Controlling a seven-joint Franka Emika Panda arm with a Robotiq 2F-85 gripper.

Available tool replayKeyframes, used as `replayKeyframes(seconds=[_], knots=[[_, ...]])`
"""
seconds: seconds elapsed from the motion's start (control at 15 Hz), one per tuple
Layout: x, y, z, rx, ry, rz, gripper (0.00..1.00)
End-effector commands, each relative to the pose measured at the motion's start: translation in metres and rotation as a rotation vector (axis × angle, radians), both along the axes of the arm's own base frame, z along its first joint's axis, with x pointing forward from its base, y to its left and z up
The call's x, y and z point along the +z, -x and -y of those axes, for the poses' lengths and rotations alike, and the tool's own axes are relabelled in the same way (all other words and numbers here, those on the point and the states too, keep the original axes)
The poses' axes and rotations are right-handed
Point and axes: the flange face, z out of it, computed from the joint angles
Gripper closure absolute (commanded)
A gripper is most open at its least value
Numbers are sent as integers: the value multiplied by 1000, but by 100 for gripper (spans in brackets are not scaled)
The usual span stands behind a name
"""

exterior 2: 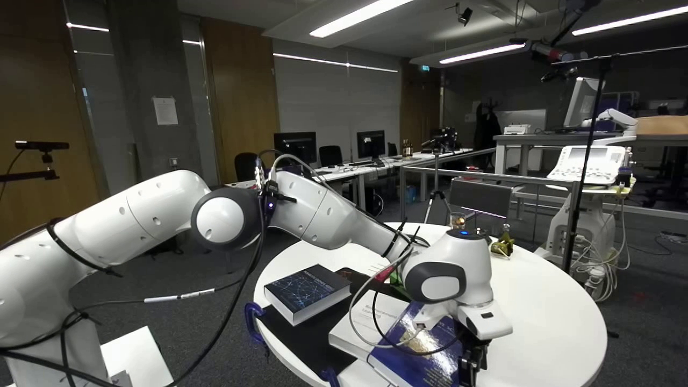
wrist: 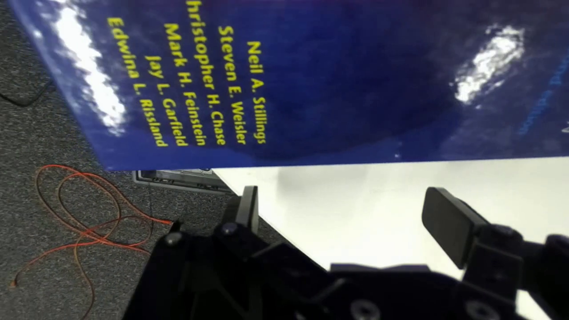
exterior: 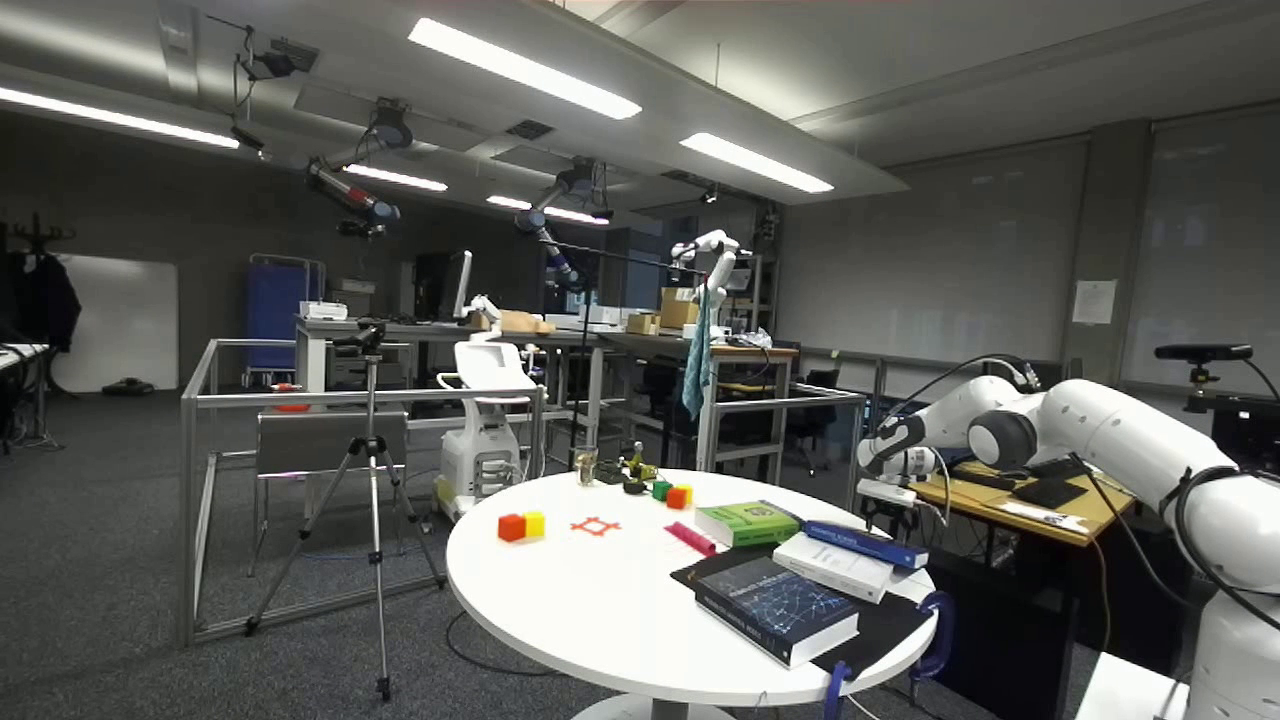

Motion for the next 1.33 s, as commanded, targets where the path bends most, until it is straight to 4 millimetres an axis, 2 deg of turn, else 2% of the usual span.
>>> replayKeyframes(seconds=[0.0, 0.27, 0.8, 1.27], knots=[[6, 4, -4, 12, 1, -103, 0], [1, 8, -11, 34, -35, -167, 0], [-4, 3, -20, 36, -61, -158, 0], [0, -8, -47, 59, -100, -173, 0]])
